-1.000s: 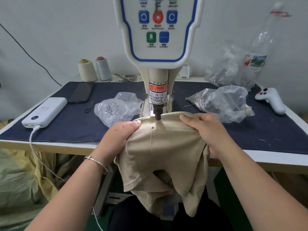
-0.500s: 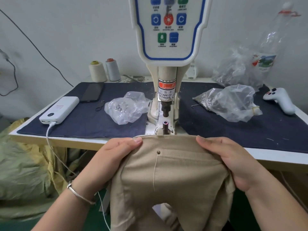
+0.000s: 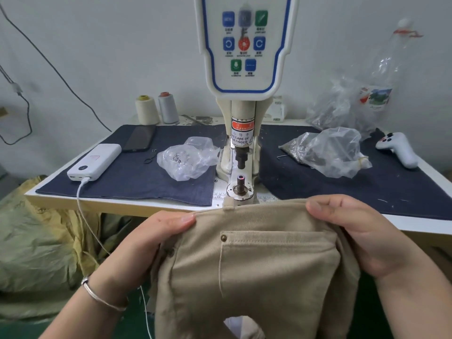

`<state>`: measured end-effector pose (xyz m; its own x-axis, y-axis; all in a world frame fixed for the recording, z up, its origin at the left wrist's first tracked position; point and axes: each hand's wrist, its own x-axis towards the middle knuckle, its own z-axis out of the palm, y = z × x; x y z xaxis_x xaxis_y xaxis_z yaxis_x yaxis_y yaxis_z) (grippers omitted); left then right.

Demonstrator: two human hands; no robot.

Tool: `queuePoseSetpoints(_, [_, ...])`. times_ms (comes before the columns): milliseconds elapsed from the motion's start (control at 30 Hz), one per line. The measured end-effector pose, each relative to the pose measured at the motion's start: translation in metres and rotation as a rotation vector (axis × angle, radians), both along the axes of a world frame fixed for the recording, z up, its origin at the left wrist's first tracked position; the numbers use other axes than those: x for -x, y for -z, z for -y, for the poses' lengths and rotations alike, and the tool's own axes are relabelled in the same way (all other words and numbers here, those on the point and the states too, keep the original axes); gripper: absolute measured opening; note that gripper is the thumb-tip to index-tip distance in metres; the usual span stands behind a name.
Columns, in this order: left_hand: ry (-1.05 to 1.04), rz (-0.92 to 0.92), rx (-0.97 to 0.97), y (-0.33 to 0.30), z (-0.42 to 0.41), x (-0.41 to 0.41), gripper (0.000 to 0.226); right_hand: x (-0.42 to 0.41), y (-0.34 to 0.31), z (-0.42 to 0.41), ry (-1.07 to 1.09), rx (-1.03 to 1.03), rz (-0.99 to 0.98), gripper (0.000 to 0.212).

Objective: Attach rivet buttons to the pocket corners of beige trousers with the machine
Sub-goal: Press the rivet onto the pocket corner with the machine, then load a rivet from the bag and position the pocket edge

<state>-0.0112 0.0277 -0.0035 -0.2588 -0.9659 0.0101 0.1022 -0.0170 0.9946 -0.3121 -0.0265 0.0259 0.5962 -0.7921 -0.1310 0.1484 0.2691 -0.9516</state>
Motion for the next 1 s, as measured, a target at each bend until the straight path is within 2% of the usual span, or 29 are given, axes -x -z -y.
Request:
queuePoseSetpoints(133, [0.163,0.077,-0.084,0.001,0.012,0.003,0.064,-0.018,-0.006,0.001,-0.06,0.017,-0.054,0.036])
queuePoseSetpoints(233, [0.188,0.183,-0.073,-0.005,0.024,0.011,0.074,-0.039,-0.013,0.002,-0.168,0.064,-0.15,0.031])
queuePoseSetpoints(367, [0.305,0.37,0.071,-0.032,0.032,0.026,0.049,-0.054,-0.016,0.005,-0.196,0.206,-0.311,0.051])
queuePoseSetpoints(467, [0.315,0.495,0.07,-0.043,0.035,0.045,0.038,-0.056,-0.02,0.008,-0.184,0.33,-0.352,0.035])
queuePoseSetpoints(533, [0.31,0.541,0.062,-0.047,0.034,0.053,0.031,-0.051,-0.021,0.012,-0.158,0.348,-0.316,0.016])
queuePoseSetpoints(567, [0.327,0.556,0.051,-0.048,0.033,0.054,0.032,-0.046,-0.02,0.014,-0.16,0.333,-0.296,0.014])
queuePoseSetpoints(667, [0.434,0.612,-0.02,-0.049,0.033,0.048,0.034,-0.029,-0.019,0.016,-0.257,0.254,-0.285,0.028])
queuePoseSetpoints(767, [0.494,0.607,-0.081,-0.045,0.034,0.044,0.028,-0.019,-0.015,0.018,-0.287,0.263,-0.292,0.04])
queuePoseSetpoints(933, [0.323,0.424,-0.074,-0.026,0.035,0.047,0.028,-0.029,-0.007,0.023,-0.042,0.445,-0.324,0.025])
queuePoseSetpoints(1000, [0.233,0.303,-0.094,-0.018,0.034,0.042,0.038,-0.02,-0.006,0.039,0.176,0.608,-0.498,0.015])
